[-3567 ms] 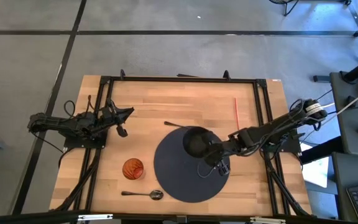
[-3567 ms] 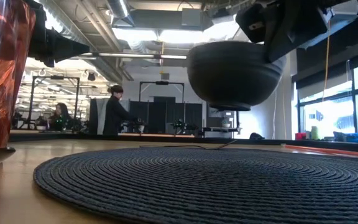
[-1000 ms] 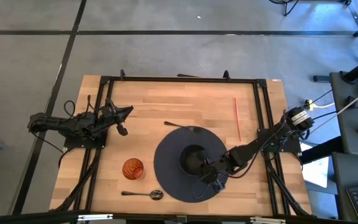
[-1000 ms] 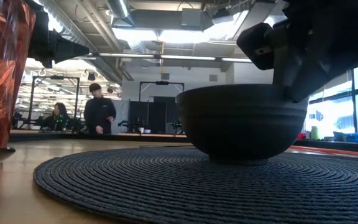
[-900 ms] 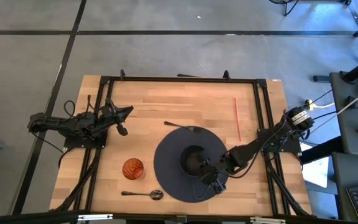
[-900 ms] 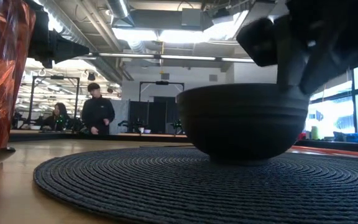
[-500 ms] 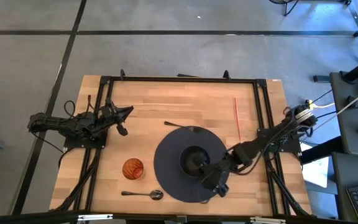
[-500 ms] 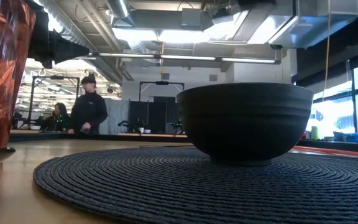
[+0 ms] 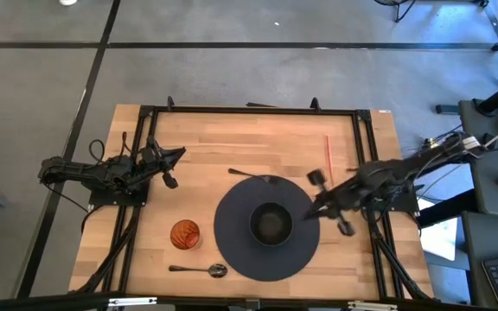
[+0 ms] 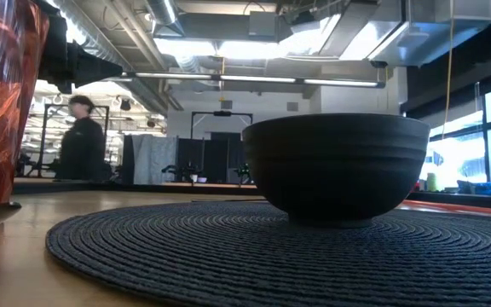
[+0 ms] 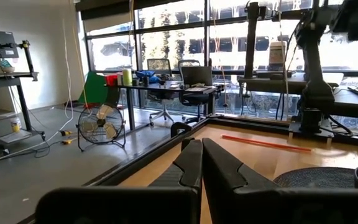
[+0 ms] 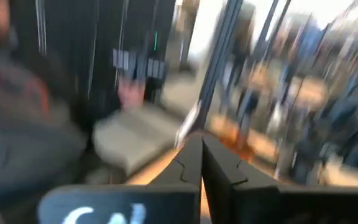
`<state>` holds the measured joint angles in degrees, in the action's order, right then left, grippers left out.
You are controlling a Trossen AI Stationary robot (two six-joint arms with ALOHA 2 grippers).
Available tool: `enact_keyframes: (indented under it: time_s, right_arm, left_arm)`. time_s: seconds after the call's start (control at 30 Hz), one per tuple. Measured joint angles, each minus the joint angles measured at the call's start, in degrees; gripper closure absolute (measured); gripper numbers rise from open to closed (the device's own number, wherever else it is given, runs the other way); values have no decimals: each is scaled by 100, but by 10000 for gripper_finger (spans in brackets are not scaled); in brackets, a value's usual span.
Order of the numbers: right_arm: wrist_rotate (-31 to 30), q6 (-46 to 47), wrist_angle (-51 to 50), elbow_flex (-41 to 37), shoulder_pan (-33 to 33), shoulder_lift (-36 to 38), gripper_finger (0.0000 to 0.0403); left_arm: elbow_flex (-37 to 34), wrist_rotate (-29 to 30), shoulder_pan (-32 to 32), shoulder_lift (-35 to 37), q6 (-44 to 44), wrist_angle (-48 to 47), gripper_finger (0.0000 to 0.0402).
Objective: Pick & Place Utensil
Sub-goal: Put the orange cup on the black mat to the top right of the black bowl
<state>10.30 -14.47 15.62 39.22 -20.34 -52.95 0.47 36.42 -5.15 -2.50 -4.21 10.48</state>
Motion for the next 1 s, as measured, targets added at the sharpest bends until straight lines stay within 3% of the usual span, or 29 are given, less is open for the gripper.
enact_keyframes:
  time_s: [0.07,0.13,0.23,0.33,0.87,1.0]
  right_arm:
    - [-85,295,1287,-853,161,467,394]
    - [-551,685,1898,-1527,391,867,394]
    - [-1139,1255,2051,-2187,709,1426,399]
    - [-1246,1503,2083,-2585,846,1833,397]
    - [-1567,1423,1852,-3394,884,3324,400]
    - [-1853,1402,1323,-3418,915,3584,401]
  left_arm:
    - [0,0,-2,-1,2,4,398]
    - [0,0,-2,-2,0,0,398]
    - [0,5,-1,-1,1,1,398]
    - [0,4,-2,-1,4,2,398]
    - [0,2,0,-1,2,0,398]
    - [0,2,0,-1,2,0,398]
